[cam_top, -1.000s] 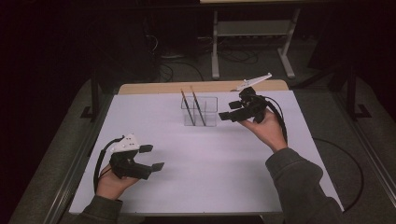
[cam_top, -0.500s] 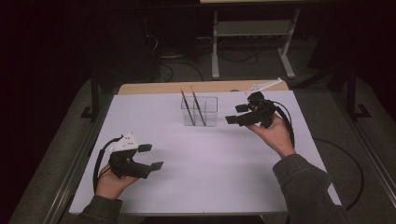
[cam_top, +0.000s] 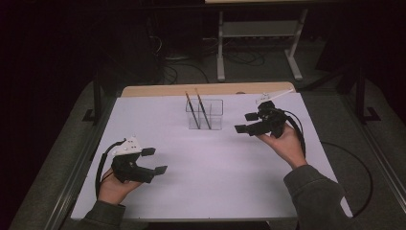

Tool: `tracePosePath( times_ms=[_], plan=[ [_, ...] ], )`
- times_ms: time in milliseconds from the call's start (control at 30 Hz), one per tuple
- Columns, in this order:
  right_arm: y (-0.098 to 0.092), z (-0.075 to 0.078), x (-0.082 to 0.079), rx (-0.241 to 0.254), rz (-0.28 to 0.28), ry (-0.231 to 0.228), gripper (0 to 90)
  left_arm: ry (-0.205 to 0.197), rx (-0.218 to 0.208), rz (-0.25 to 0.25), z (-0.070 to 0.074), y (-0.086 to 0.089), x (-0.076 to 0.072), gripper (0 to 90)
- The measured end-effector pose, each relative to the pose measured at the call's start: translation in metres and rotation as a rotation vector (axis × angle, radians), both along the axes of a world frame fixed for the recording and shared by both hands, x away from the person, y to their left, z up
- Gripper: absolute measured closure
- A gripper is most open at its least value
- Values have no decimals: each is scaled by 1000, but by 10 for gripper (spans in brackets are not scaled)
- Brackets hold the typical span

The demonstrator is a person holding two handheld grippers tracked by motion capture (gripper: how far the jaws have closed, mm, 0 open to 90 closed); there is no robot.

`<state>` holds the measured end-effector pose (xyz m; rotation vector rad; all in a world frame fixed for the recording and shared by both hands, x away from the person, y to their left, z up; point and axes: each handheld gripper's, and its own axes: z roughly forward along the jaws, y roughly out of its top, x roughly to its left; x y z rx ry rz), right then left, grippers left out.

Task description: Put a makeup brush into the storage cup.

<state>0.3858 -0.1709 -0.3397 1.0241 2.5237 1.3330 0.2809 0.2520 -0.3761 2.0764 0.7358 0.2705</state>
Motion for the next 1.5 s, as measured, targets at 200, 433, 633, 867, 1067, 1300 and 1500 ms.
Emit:
tracePosePath(
  times_ms=[200,433,633,867,1067,1300,1500],
  plan=[
    [-5,-5,-5,7,-4,7,283,-5,-2,2,1,1,-1,198],
    [-12,-10,-12,8,-11,9,281,-3,-9,5,1,3,-1,186],
    [-19,-13,-15,18,-25,21,269,-3,0,5,1,5,0,184],
    [-23,-18,-19,32,-25,18,269,-1,0,15,-1,7,1,184],
    [-27,-22,-24,33,-31,21,265,3,-5,25,-1,9,1,184],
    [-32,-28,-31,34,-35,33,260,2,-9,38,-1,10,1,183],
    [-39,-34,-40,43,-43,27,257,-8,-13,48,-1,11,1,184]
  ],
)
